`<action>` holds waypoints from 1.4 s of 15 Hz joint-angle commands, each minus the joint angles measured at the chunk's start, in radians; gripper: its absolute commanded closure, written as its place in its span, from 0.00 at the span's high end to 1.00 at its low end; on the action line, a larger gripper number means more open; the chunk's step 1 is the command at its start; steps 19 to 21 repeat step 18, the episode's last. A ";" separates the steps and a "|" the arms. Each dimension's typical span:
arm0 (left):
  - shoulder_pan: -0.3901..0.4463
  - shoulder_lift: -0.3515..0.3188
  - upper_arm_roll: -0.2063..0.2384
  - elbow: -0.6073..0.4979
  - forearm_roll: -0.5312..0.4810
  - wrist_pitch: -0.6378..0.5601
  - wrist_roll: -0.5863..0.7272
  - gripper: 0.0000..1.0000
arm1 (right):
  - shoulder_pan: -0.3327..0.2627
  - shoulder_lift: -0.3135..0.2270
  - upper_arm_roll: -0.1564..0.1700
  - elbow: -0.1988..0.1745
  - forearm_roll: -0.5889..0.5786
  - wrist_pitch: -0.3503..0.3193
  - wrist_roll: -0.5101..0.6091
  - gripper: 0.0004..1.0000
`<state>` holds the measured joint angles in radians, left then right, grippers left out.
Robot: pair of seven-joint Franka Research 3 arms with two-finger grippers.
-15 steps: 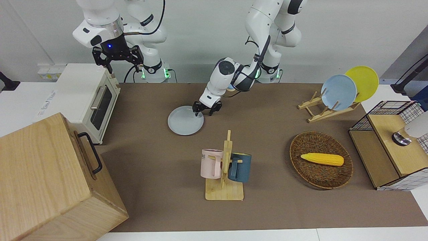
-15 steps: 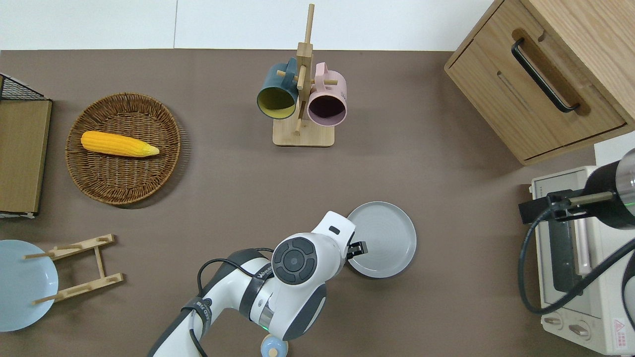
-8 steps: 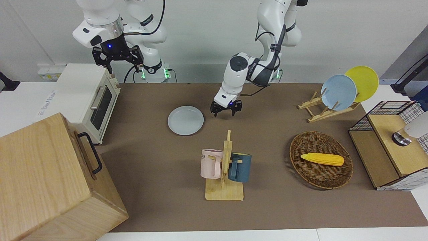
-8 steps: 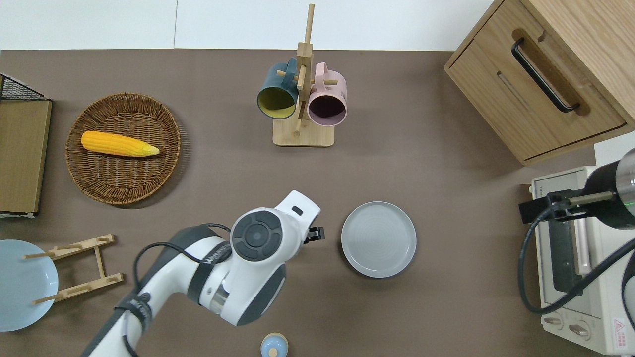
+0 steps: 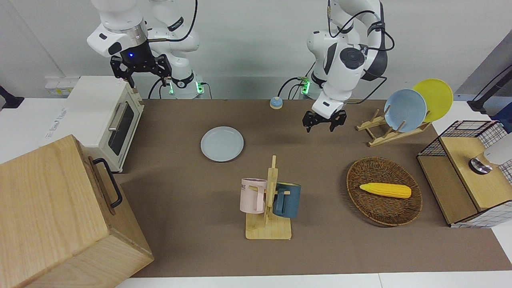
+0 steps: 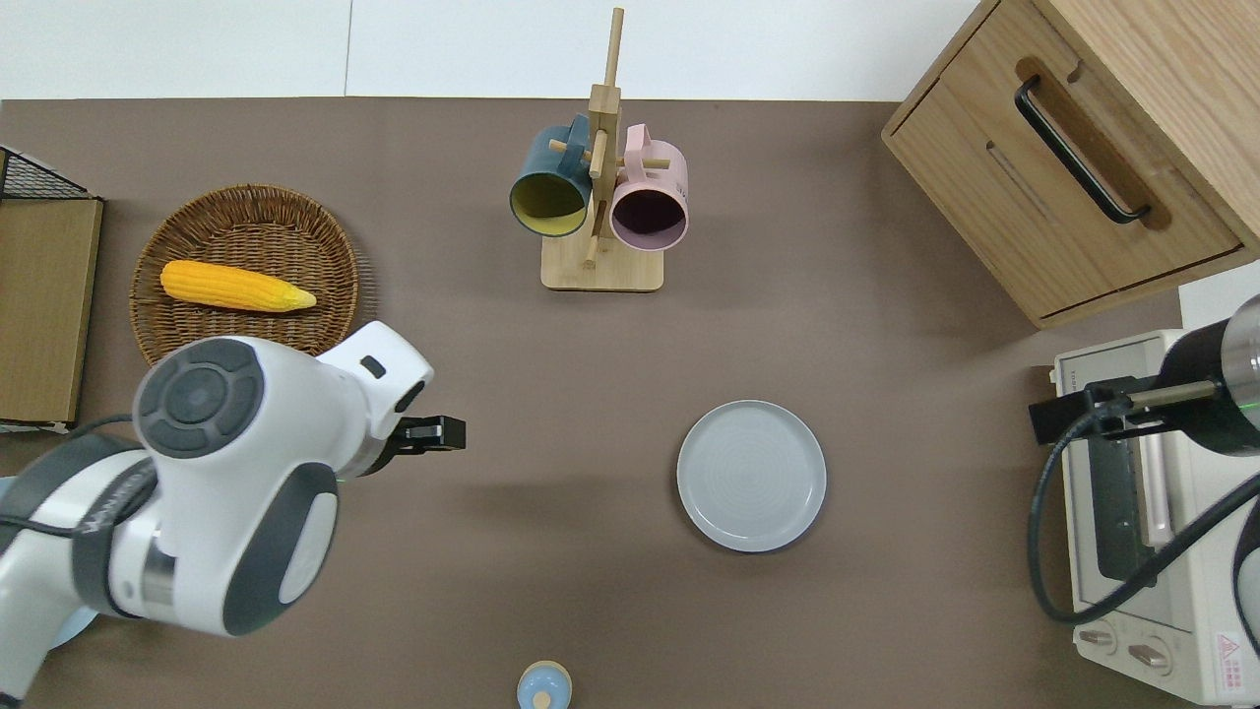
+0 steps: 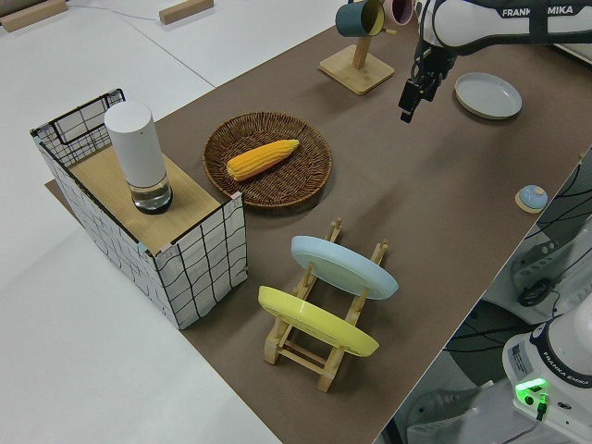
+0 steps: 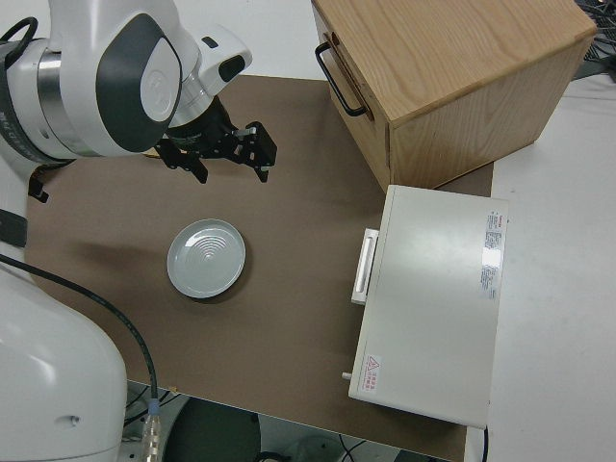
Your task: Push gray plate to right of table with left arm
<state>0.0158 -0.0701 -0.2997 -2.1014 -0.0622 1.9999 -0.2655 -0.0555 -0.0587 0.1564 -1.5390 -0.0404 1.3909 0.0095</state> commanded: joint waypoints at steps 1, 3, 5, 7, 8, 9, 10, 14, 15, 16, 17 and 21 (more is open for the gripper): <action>0.090 -0.023 -0.010 0.137 0.063 -0.176 0.057 0.99 | -0.001 -0.010 0.000 -0.004 0.002 -0.004 -0.008 1.00; 0.131 -0.023 -0.007 0.210 0.068 -0.257 0.071 1.00 | -0.001 -0.010 0.000 -0.004 0.002 -0.004 -0.008 1.00; 0.153 -0.036 0.001 0.244 0.068 -0.305 0.071 0.99 | -0.001 -0.010 0.000 -0.004 0.002 -0.004 -0.008 1.00; 0.170 -0.045 0.007 0.306 0.067 -0.367 0.071 0.99 | -0.001 -0.010 0.000 -0.004 0.002 -0.006 -0.008 1.00; 0.182 -0.045 0.004 0.355 0.068 -0.397 0.069 0.99 | -0.001 -0.010 0.000 -0.004 0.002 -0.004 -0.008 1.00; 0.182 -0.045 0.002 0.382 0.068 -0.414 0.062 0.99 | -0.001 -0.010 0.000 -0.004 0.002 -0.004 -0.008 1.00; 0.182 -0.045 0.001 0.385 0.067 -0.406 0.061 0.99 | -0.001 -0.010 0.000 -0.004 0.002 -0.004 -0.008 1.00; 0.179 -0.045 -0.001 0.394 0.068 -0.405 0.066 0.99 | -0.001 -0.010 0.000 -0.004 0.002 -0.004 -0.008 1.00; 0.182 -0.043 0.001 0.394 0.068 -0.403 0.066 0.99 | -0.001 -0.010 0.000 -0.004 0.002 -0.004 -0.008 1.00; 0.182 -0.045 0.001 0.394 0.067 -0.403 0.058 0.99 | -0.001 -0.010 0.000 -0.004 0.002 -0.006 -0.008 1.00; 0.184 -0.045 0.002 0.394 0.067 -0.403 0.057 0.99 | -0.001 -0.010 0.000 -0.004 0.002 -0.004 -0.008 1.00; 0.182 -0.043 0.001 0.394 0.067 -0.401 0.058 0.99 | -0.001 -0.010 0.000 -0.004 0.002 -0.004 -0.008 1.00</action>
